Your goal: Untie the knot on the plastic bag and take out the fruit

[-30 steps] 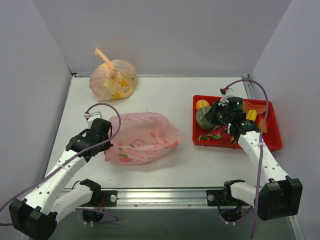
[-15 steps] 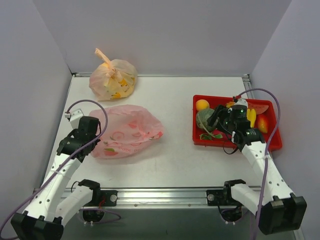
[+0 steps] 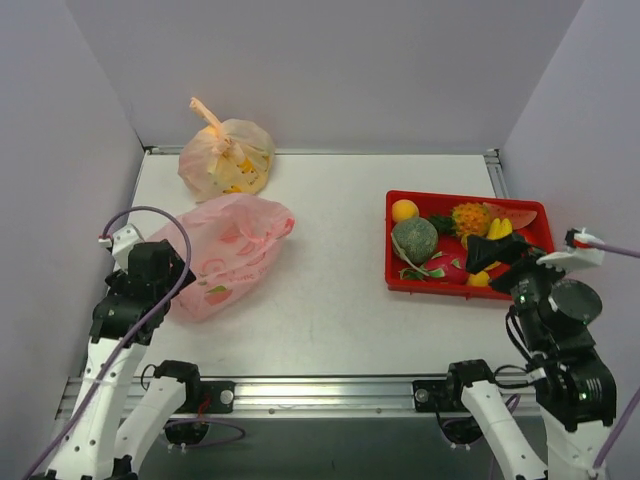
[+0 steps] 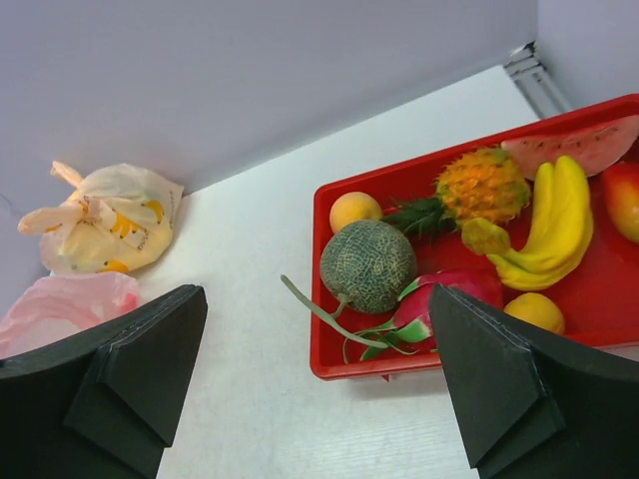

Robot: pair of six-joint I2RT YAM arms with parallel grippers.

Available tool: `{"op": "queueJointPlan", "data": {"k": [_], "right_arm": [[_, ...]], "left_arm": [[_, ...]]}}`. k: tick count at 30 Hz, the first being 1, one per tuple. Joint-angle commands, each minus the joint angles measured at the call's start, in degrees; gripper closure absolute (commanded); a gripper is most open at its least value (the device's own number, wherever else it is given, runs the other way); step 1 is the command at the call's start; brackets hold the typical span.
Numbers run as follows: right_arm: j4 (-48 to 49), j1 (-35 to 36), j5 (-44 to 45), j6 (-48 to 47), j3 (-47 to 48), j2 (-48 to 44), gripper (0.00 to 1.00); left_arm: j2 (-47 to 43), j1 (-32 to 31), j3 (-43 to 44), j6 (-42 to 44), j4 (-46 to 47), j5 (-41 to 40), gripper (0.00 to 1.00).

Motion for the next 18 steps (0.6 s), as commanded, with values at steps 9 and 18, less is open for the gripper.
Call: {"op": "queueJointPlan", "data": {"k": [9,18], "right_arm": [[-4.5,-0.3,9.9,-9.8,-1.0,-14.1,0.00],[-5.0,-0.4,10.9,-16.4,-2.0,-23.6,0.00]], "left_arm": [[-11.5,-4.9,15.2,3.6,-10.4,4.2,0.03],[-23.3,-7.1,19.1,11.3,-10.4,-3.4,0.02]]}}
